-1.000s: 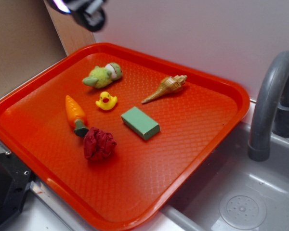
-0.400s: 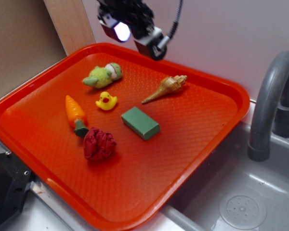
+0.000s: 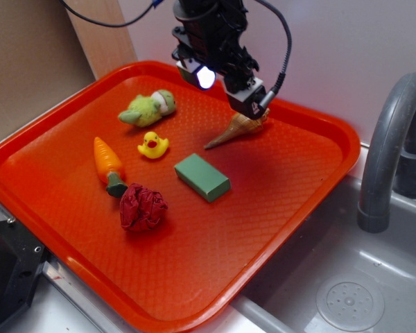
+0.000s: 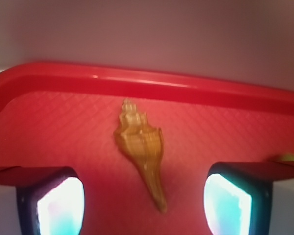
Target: Grab the shell.
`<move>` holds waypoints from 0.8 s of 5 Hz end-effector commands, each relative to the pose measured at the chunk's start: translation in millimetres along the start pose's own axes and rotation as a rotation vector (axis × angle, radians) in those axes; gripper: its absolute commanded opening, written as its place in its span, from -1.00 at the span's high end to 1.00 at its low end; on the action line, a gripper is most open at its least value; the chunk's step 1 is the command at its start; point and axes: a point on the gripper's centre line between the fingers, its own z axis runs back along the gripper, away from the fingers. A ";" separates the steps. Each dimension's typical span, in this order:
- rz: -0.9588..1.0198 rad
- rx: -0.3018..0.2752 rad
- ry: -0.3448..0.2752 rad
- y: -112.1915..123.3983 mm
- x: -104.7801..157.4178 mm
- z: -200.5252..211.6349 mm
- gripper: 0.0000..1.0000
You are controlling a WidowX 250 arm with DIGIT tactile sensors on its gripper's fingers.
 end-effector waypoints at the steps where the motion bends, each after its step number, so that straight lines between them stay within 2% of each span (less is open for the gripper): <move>1: -0.019 0.048 -0.058 -2.6 6.7 -25.8 -1.00; 2: -0.014 0.050 -0.079 -8.8 9.6 -41.3 -1.00; 3: -0.032 0.031 -0.054 -19.6 11.9 -60.5 -1.00; 4: -0.060 0.056 -0.066 -15.2 9.8 -37.6 1.00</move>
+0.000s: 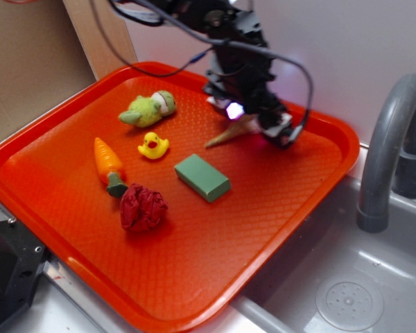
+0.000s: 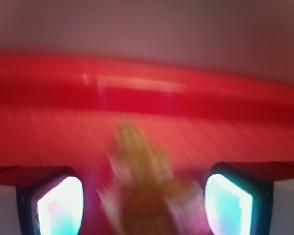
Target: Grab the shell.
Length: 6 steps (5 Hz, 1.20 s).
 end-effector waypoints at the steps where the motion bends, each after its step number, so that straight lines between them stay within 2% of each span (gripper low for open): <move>1: -0.122 0.012 0.027 15.8 -9.9 78.5 1.00; 2: -0.056 0.051 0.048 38.9 -15.9 130.1 1.00; 3: 0.040 0.043 0.063 52.5 -18.0 181.2 1.00; 4: 0.216 0.042 0.127 80.4 -34.7 226.4 1.00; 5: 0.272 0.017 0.164 100.6 -46.7 245.1 1.00; 6: 0.278 0.043 0.176 106.7 -43.9 250.1 1.00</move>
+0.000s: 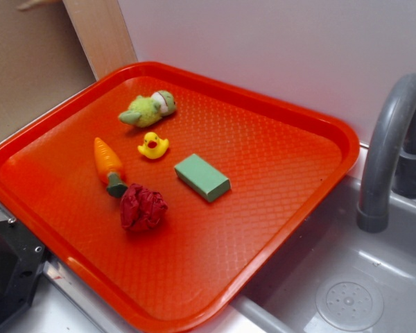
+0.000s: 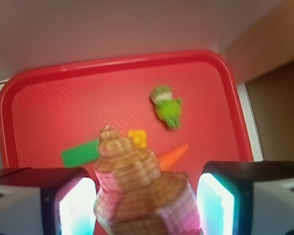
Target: Grab the shell.
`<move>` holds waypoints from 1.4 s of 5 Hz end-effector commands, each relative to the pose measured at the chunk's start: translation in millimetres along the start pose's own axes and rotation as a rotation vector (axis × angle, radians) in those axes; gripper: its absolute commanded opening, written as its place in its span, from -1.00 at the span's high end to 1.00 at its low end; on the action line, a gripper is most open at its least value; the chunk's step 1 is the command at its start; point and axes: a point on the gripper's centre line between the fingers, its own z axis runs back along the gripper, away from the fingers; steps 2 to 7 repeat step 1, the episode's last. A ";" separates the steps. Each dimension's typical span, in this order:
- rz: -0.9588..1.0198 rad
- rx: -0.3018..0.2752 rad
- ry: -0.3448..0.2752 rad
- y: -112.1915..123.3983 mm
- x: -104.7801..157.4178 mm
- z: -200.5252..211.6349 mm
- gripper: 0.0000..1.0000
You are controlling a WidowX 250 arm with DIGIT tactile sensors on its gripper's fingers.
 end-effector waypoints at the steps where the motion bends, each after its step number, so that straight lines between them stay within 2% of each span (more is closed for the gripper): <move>1: -0.043 -0.013 -0.029 6.3 15.0 20.8 1.00; 7: -0.043 -0.013 -0.029 6.3 15.0 20.8 1.00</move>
